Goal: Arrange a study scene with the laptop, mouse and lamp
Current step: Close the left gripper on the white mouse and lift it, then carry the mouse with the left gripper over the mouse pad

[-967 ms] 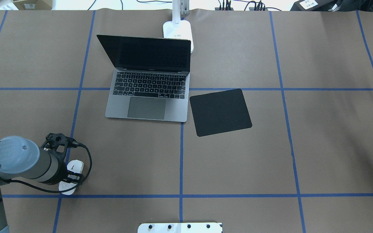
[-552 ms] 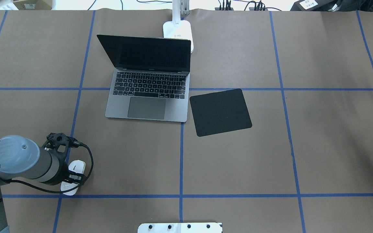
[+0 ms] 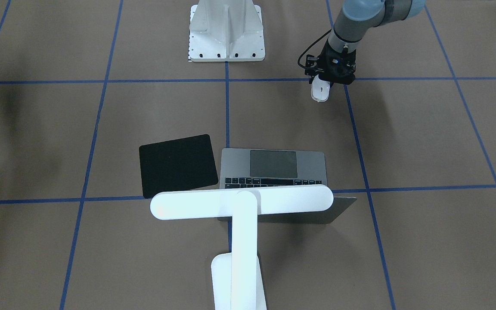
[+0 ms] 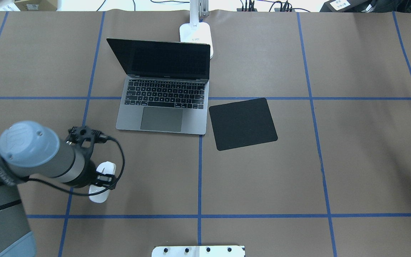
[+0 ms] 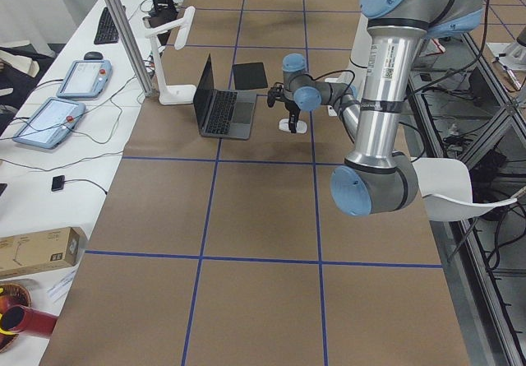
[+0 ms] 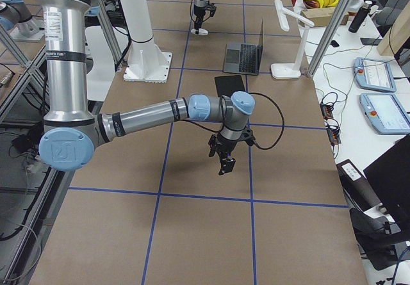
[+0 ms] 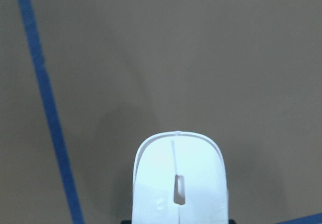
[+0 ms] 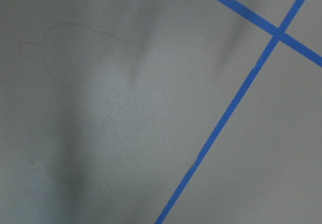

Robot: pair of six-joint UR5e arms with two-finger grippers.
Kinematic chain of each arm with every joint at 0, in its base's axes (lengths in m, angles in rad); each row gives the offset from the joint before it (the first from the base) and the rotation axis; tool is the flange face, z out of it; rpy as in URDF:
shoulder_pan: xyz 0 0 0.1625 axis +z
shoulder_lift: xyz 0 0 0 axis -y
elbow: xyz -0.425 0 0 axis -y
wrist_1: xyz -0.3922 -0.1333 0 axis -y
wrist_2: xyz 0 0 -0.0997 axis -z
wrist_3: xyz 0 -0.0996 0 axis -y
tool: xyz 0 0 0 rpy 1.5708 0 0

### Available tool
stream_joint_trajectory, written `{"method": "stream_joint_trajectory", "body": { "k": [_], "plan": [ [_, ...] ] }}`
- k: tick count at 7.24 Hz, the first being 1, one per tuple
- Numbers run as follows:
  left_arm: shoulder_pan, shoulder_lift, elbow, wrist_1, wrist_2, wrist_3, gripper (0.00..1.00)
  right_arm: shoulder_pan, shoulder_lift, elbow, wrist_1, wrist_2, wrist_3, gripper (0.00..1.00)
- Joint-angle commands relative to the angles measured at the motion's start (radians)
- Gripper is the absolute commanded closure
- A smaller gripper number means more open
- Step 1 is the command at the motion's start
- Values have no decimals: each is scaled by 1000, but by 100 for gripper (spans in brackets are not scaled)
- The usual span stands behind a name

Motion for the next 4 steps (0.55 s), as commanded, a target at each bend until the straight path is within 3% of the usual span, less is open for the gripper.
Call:
{"method": "stream_joint_trajectory", "body": {
  "k": [1,4],
  "plan": [
    [-41,-270,51,212,1,-9,87,71,0,-63,10,29,-90,0],
    [-44,-477,209,203,5,-151,87,93,5,-84,14,50,-94,0]
  ]
}}
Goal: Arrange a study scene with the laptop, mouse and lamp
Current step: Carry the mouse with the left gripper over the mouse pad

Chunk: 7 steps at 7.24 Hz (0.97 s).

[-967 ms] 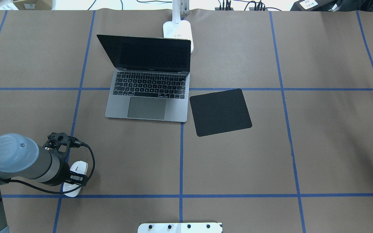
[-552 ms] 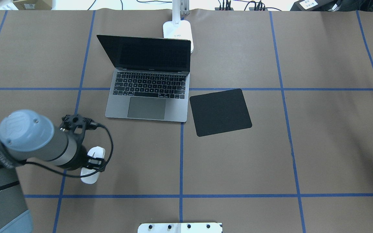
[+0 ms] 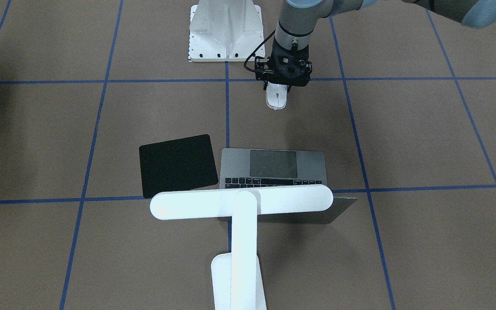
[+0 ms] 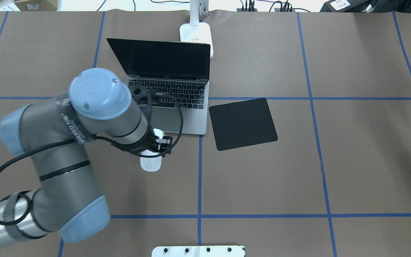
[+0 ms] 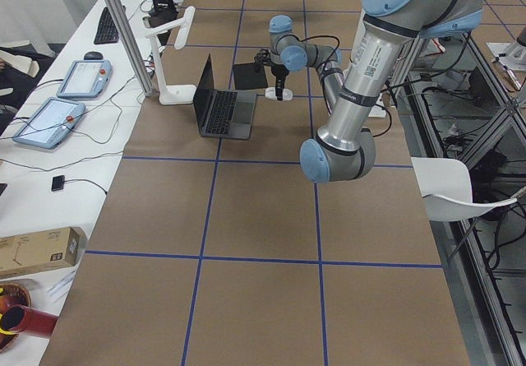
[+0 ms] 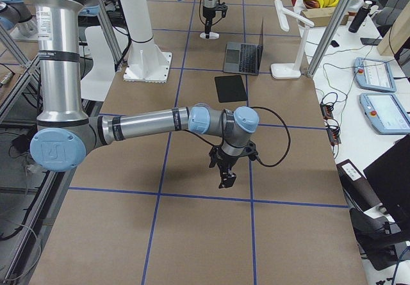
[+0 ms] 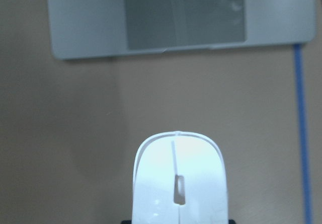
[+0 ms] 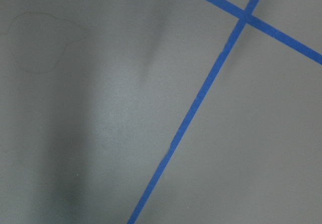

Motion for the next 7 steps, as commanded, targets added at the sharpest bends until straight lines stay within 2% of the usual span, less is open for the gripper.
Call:
{"method": "stream_joint_trajectory", "body": {
  "k": [1,2,4,6,7],
  "plan": [
    [0,-192,169,-1,6,-94,87,5,9,-2,2,16,6,0],
    [2,-286,268,-6,35,-126,87,5,8,-2,2,42,17,0],
    [5,-418,472,-103,73,-186,87,5,-1,4,2,65,19,0],
    [22,-497,697,-288,197,-261,87,5,3,1,2,82,20,0],
    [46,-570,803,-315,248,-287,87,3,9,-4,2,84,28,0]
  ]
}}
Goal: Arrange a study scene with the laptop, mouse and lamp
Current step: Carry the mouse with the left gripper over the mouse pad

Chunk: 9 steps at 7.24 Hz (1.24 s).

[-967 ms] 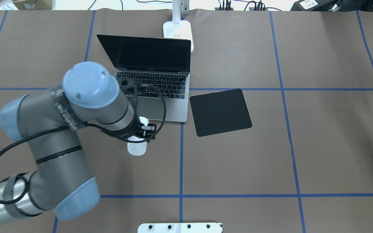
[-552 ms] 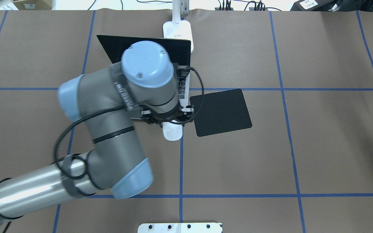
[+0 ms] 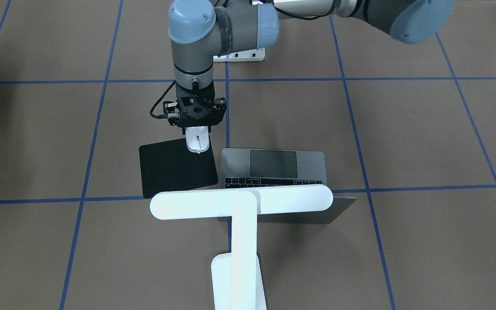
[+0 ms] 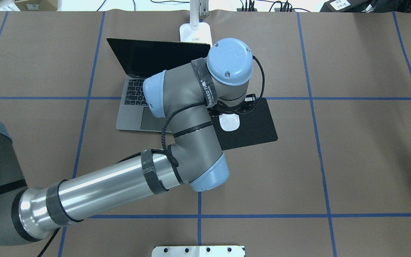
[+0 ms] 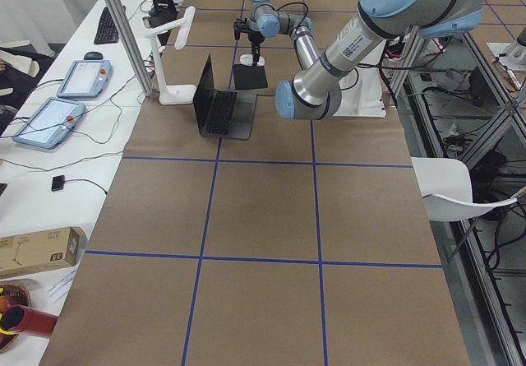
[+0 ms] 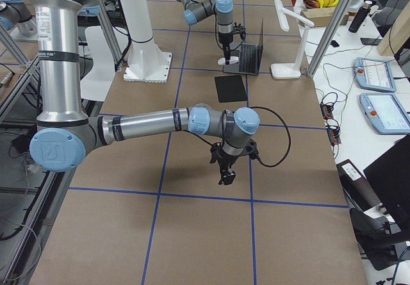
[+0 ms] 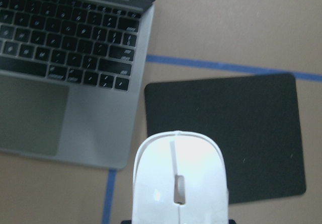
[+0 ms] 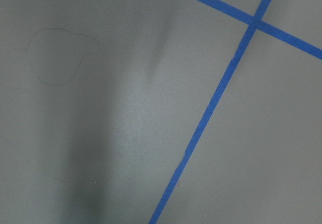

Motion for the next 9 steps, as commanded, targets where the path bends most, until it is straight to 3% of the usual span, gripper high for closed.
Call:
{"method": "stream_joint_trajectory", "body": {
  "k": [1,4,8,9],
  "plan": [
    [32,-87,157,-84,98,-54,87,-1,7,-2,0,11,14,0],
    [93,-80,238,-197,268,-70,87,-1,7,2,0,25,22,0],
    [132,-18,226,-196,339,-116,86,0,6,5,0,33,20,0],
    [133,-16,224,-195,339,-116,77,0,6,5,0,33,22,0]
  ]
}}
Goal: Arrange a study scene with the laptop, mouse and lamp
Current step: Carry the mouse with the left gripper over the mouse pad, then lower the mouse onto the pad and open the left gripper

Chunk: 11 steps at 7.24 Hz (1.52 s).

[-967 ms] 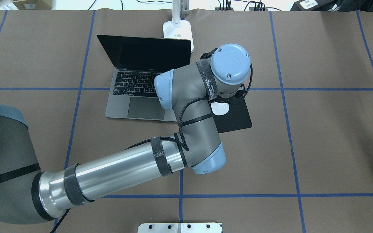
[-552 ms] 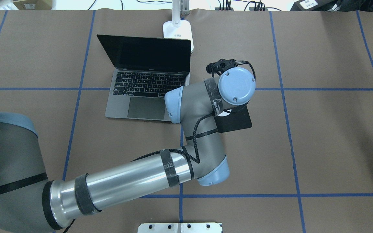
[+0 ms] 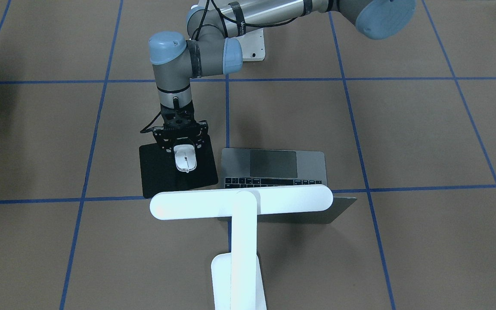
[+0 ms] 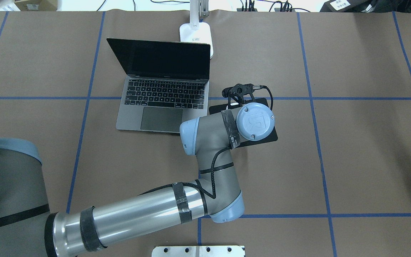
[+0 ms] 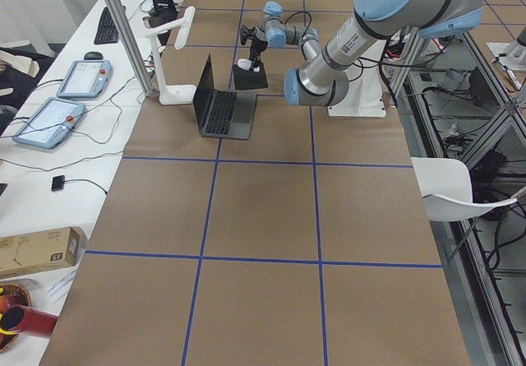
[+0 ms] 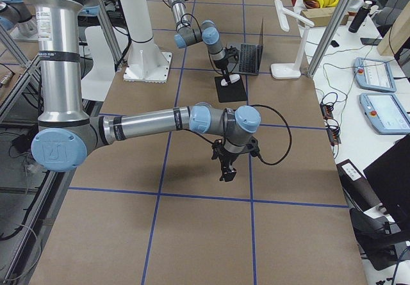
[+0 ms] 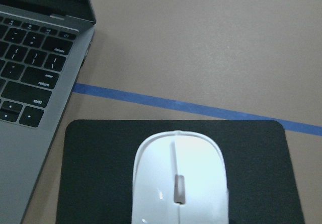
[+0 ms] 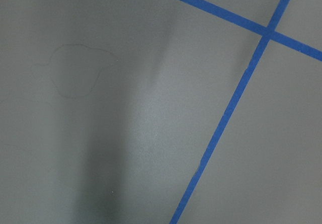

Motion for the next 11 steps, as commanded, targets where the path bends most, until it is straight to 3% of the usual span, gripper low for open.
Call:
{"method": "stream_joint_trajectory", "body": {
  "k": [1,2,3,4,6,7,9,11],
  "plan": [
    [5,10,-3,2,5,-5,36,0,0,2,0,0,1,0],
    [5,12,-9,5,5,-4,11,0,1,2,0,0,1,0],
    [3,15,-37,8,0,4,1,0,1,2,0,2,4,0],
    [-3,74,-178,26,-9,48,1,2,7,0,0,2,19,0],
    [-66,226,-714,418,-143,174,1,23,37,2,0,6,110,0],
    [-116,289,-905,572,-212,232,1,29,64,0,0,6,172,0],
    [-231,425,-1082,667,-326,347,1,31,105,-24,0,5,295,0],
    [-415,582,-1117,713,-496,569,1,45,107,-29,14,31,369,0]
  ]
}}
